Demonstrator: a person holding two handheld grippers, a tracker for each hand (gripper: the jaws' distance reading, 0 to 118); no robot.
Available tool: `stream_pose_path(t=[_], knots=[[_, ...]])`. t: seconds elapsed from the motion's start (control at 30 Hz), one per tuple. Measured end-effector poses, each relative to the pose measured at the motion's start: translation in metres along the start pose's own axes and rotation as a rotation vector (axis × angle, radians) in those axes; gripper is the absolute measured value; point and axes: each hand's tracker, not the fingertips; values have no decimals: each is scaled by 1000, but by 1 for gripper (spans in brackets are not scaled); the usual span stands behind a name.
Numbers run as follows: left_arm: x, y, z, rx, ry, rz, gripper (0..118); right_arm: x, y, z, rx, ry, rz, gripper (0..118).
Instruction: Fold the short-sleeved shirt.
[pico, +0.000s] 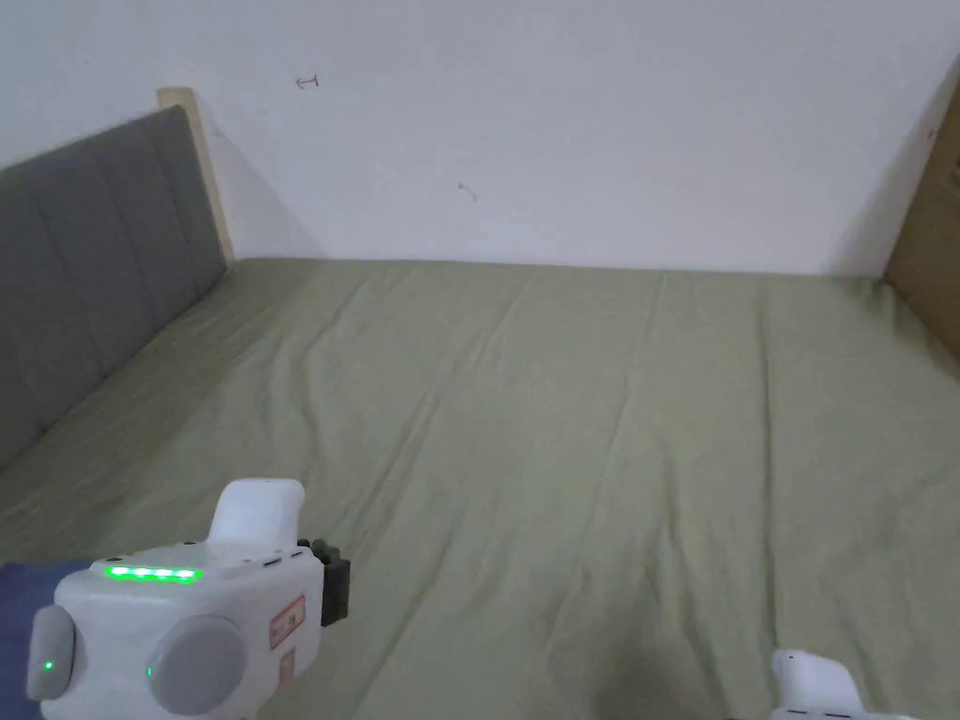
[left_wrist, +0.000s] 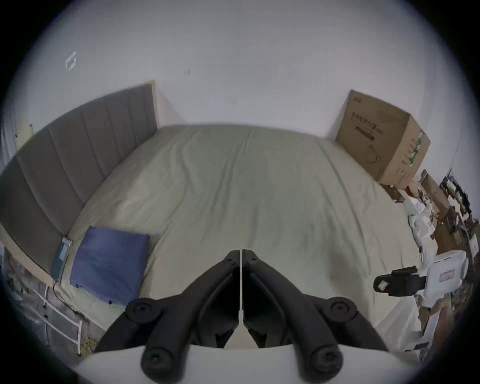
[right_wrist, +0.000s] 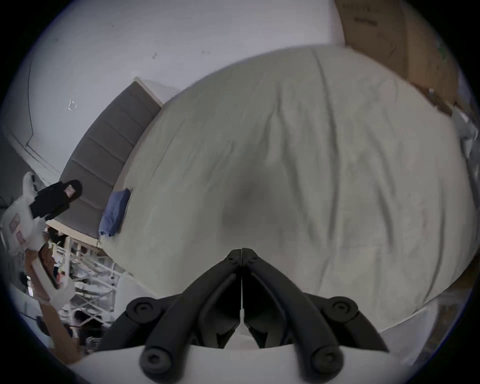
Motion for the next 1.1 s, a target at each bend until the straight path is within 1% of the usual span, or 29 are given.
stream_pose_path(t=[0.1, 0.17, 0.23, 0.33, 0.4, 0.43, 0.5, 0.6, 0.7, 0.73, 0.8, 0.87, 0.97, 1.03, 1.07, 1.1], knots=[[30, 8, 18, 114, 41, 14, 1, -8, 15, 28, 122, -47, 100, 0], [43, 12, 25, 167, 63, -3, 1, -16, 25, 48, 209, -72, 135, 0], [61, 17, 33, 197, 74, -11, 1, -23, 33, 68, 312, -107, 153, 0], [81, 17, 47, 291, 76, -16, 1, -37, 38, 97, 498, -233, 184, 0], [95, 16, 56, 337, 98, -48, 1, -45, 35, 111, 610, -304, 198, 0], [101, 14, 59, 351, 104, -66, 1, -47, 36, 116, 635, -321, 194, 0], [111, 11, 62, 402, 109, -100, 1, -49, 35, 126, 682, -315, 179, 0], [125, 9, 65, 392, 120, -162, 1, -53, 32, 133, 740, -361, 180, 0], [131, 8, 74, 417, 83, -147, 1, -58, 26, 138, 829, -432, 213, 0], [133, 8, 76, 422, 75, -139, 1, -60, 24, 140, 869, -442, 217, 0], [133, 12, 79, 432, 79, -137, 1, -62, 21, 146, 916, -422, 226, 0], [135, 14, 83, 454, 96, -133, 1, -66, 22, 148, 917, -436, 233, 0], [134, 18, 86, 471, 110, -133, 1, -69, 25, 146, 910, -455, 266, 0], [132, 20, 86, 473, 107, -128, 6, -70, 25, 146, 899, -445, 270, 0], [131, 20, 87, 473, 107, -123, 10, -70, 25, 146, 896, -442, 270, 0], [131, 20, 87, 471, 103, -121, 19, -70, 25, 145, 894, -437, 272, 3]])
